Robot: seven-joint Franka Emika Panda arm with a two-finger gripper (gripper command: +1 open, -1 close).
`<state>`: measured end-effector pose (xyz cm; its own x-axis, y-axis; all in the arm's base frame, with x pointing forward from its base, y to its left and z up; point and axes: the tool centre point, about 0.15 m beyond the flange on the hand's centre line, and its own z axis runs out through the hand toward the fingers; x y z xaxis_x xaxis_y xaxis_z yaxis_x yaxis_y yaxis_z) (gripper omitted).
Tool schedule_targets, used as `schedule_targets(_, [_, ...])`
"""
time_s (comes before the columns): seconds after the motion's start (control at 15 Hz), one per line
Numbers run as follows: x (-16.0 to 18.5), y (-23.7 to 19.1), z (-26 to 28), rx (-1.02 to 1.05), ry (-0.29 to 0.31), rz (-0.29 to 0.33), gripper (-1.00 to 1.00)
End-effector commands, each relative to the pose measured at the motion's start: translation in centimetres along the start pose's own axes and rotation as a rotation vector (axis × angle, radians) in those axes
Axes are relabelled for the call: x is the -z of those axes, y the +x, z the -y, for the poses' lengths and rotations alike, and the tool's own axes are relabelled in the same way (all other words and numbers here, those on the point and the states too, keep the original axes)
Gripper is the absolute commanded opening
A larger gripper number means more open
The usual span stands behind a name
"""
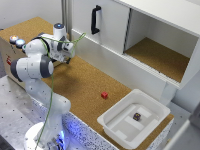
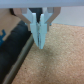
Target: Push the handle of the drawer
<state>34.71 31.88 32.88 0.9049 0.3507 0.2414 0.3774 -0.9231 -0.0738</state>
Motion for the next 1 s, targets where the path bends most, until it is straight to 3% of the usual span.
schedule_targets(0.0, [1.7,1.2,0.5,-0.035,-0.058,0.035,-1.0])
schedule_targets(0.07, [2.5,1.0,0.4,-0.019,-0.068,0.049,-1.0])
schedule_targets(0.13, [3.6,0.8,0.3,-0.02,-0.097,0.047,1.0])
schedule_targets(0.47, [8.8,0.8,-0.3,-0.02,-0.183,-0.001,1.0])
schedule_targets(0.93, [9.8,0.2,-2.1,-0.053,-0.168,0.002,1.0])
